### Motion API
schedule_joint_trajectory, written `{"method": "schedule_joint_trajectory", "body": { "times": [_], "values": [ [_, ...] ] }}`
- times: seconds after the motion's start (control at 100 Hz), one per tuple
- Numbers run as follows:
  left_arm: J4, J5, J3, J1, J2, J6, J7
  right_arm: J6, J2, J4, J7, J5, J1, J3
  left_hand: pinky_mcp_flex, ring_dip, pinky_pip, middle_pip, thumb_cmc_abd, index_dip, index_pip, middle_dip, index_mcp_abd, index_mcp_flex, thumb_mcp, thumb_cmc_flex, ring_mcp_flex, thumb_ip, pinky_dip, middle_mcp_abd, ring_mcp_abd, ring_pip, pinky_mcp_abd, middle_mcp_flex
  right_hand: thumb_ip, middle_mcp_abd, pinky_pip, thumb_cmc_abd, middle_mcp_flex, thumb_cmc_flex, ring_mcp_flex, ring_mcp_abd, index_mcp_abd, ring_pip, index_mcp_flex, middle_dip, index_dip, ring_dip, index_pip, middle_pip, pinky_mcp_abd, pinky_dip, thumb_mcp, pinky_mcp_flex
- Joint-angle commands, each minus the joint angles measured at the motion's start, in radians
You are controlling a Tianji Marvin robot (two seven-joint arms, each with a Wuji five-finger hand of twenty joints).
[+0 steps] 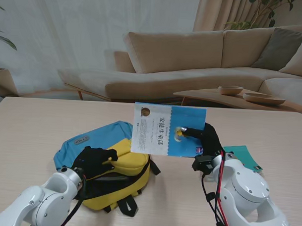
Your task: Pack books into the school bag then zip close the school bag
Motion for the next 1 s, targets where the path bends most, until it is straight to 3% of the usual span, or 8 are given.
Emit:
{"method": "schedule_joint_trajectory", "body": {
  "times": [0.0,0.18,0.38,0.4,0.42,0.59,0.86,0.99],
  "values": [
    [-0.024,-0.007,-0.011,0.004,-0.012,0.010,0.002,0.019,0.008,-0.024,0.046,0.000,-0.017,0.012,0.021,0.032,0.066,0.055,0.046,0.074,0.076,0.019,-0.044,0.047,-0.013,0.065,0.037,0.017,0.043,0.023,0.040,0.057,0.050,0.024,0.025,0.016,0.062,0.151,0.007,0.132,0.095,0.016,-0.182,0.091,0.127,0.013,0.131,0.029,0.209,0.047,0.009,0.022,0.071,0.024],
    [-0.028,-0.043,-0.044,0.009,-0.026,0.012,0.075,0.094,0.028,-0.050,0.134,-0.039,-0.049,0.037,0.049,0.046,0.079,0.104,0.038,0.081,0.081,0.006,-0.035,0.051,-0.003,0.063,0.063,0.016,0.077,0.030,0.044,0.095,0.062,0.037,0.030,0.024,0.070,0.151,0.009,0.131,0.101,0.022,-0.175,0.098,0.119,0.006,0.119,0.023,0.210,0.050,0.019,0.028,0.073,0.030],
    [-0.032,-0.093,-0.082,0.007,-0.041,0.003,0.142,0.161,0.044,-0.061,0.199,-0.081,-0.077,0.028,0.077,0.057,0.088,0.201,0.037,0.103,0.084,-0.040,-0.027,0.044,0.007,0.064,0.092,0.013,0.120,0.007,0.034,0.142,0.073,0.044,0.030,0.029,0.069,0.147,0.007,0.134,0.096,0.030,-0.169,0.097,0.114,0.001,0.111,0.017,0.215,0.052,0.023,0.028,0.076,0.030],
    [-0.032,-0.099,-0.085,0.006,-0.043,0.003,0.148,0.167,0.046,-0.061,0.206,-0.085,-0.079,0.026,0.077,0.057,0.088,0.197,0.039,0.103,0.084,-0.045,-0.021,0.041,0.007,0.064,0.092,0.013,0.121,0.043,0.035,0.143,0.075,0.038,0.030,0.030,0.068,0.147,0.007,0.134,0.096,0.031,-0.168,0.097,0.114,0.001,0.110,0.017,0.216,0.052,0.024,0.028,0.077,0.028],
    [-0.032,-0.104,-0.087,0.004,-0.044,0.003,0.154,0.171,0.048,-0.061,0.214,-0.089,-0.081,0.024,0.078,0.057,0.089,0.199,0.040,0.104,0.085,-0.048,-0.015,0.037,0.007,0.064,0.093,0.012,0.122,0.051,0.035,0.144,0.076,0.036,0.030,0.029,0.067,0.148,0.007,0.133,0.095,0.031,-0.168,0.098,0.113,0.001,0.109,0.016,0.217,0.053,0.024,0.028,0.077,0.026],
    [-0.035,-0.138,-0.108,-0.014,-0.051,-0.005,0.173,0.204,0.062,-0.059,0.260,-0.128,-0.090,-0.009,0.082,0.057,0.089,0.212,0.047,0.099,0.095,-0.057,0.002,0.022,0.004,0.071,0.094,0.008,0.128,0.037,0.035,0.147,0.079,0.034,0.029,0.032,0.066,0.148,0.006,0.133,0.093,0.034,-0.163,0.096,0.104,-0.008,0.096,0.011,0.216,0.051,0.028,0.030,0.077,0.024],
    [-0.047,-0.169,-0.124,-0.012,-0.056,-0.017,0.191,0.310,0.057,-0.051,0.246,-0.150,-0.057,-0.100,0.085,0.055,0.089,0.219,0.052,0.089,0.105,-0.067,0.006,0.015,-0.008,0.075,0.095,0.005,0.132,0.031,0.036,0.148,0.079,0.031,0.027,0.036,0.060,0.148,0.001,0.135,0.089,0.041,-0.157,0.091,0.093,-0.020,0.072,0.003,0.229,0.054,0.034,0.030,0.079,0.025],
    [-0.051,-0.187,-0.126,-0.004,-0.062,-0.018,0.218,0.359,0.038,-0.041,0.189,-0.149,-0.024,-0.156,0.086,0.053,0.089,0.221,0.053,0.088,0.109,-0.069,0.010,0.015,-0.009,0.080,0.098,0.005,0.133,0.030,0.040,0.147,0.084,0.032,0.025,0.036,0.060,0.148,0.001,0.135,0.091,0.038,-0.157,0.092,0.091,-0.024,0.065,0.001,0.234,0.057,0.034,0.031,0.080,0.026]
  ]
}}
